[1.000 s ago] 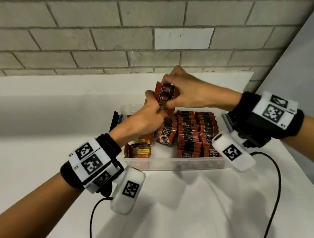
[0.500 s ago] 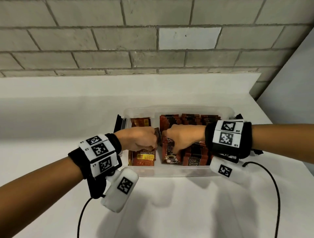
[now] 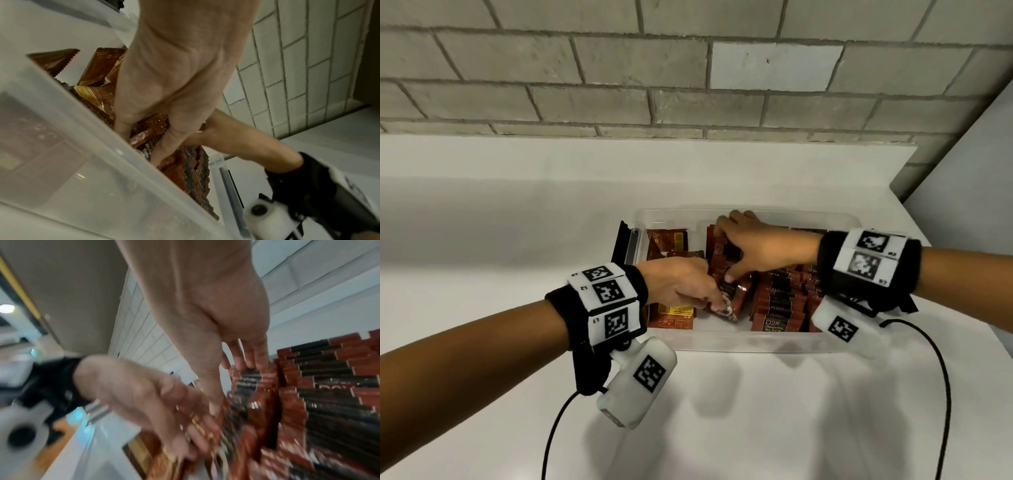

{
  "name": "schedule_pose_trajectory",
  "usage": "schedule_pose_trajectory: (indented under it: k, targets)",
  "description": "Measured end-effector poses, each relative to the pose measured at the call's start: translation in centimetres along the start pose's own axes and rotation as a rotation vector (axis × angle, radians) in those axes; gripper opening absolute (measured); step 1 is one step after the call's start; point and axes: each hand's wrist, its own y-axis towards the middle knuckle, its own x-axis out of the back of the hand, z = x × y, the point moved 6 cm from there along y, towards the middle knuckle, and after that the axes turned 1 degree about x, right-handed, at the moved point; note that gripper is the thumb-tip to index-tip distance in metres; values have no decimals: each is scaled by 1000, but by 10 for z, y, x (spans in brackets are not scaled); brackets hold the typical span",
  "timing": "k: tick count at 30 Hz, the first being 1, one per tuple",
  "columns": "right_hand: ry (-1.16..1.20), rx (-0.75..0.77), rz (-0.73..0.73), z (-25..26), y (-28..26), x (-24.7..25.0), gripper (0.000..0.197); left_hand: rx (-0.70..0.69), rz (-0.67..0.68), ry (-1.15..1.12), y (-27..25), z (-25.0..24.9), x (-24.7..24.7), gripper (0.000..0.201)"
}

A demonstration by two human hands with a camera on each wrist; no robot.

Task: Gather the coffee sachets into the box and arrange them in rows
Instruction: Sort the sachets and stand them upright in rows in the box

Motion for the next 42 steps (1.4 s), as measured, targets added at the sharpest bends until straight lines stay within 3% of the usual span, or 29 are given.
schedule_pose_trajectory:
  k: [3,6,9,14,19,23,28,33,36,42]
  targets:
    - [231,-147,2,-25,-5,22,51,36,34,35,1,2,-5,46]
    - [541,-276,53,-53,-9,24,26,50,-19,141,2,3,-8,65]
    - [859,-391,104,-58,-12,13,30,69,-100,260,5,2,-8,97]
    - [1044,-433,113,-59,-8,3,44,92,-237,463,14,-3,-12,126]
    - [1118,-437,106,-54,-8,6,26,33,-243,412,16,-4,-11,101]
    - [1081,-488,271,-57,-18,8,37,26,-363,269,15,-1,-5,107]
    - [1144,-371,87,-53,-11,11,37,10,-422,236,19,-1,-4,102]
    - [1059,-460,230,-44,-20,-3,40,31,-431,217,23,3,-4,102]
    - [1037,-464,208,-47,-16,-3,46,33,-424,218,23,4,-4,102]
    - [899,-346,229,-43,-17,3,34,3,-436,282,19,1,-5,100]
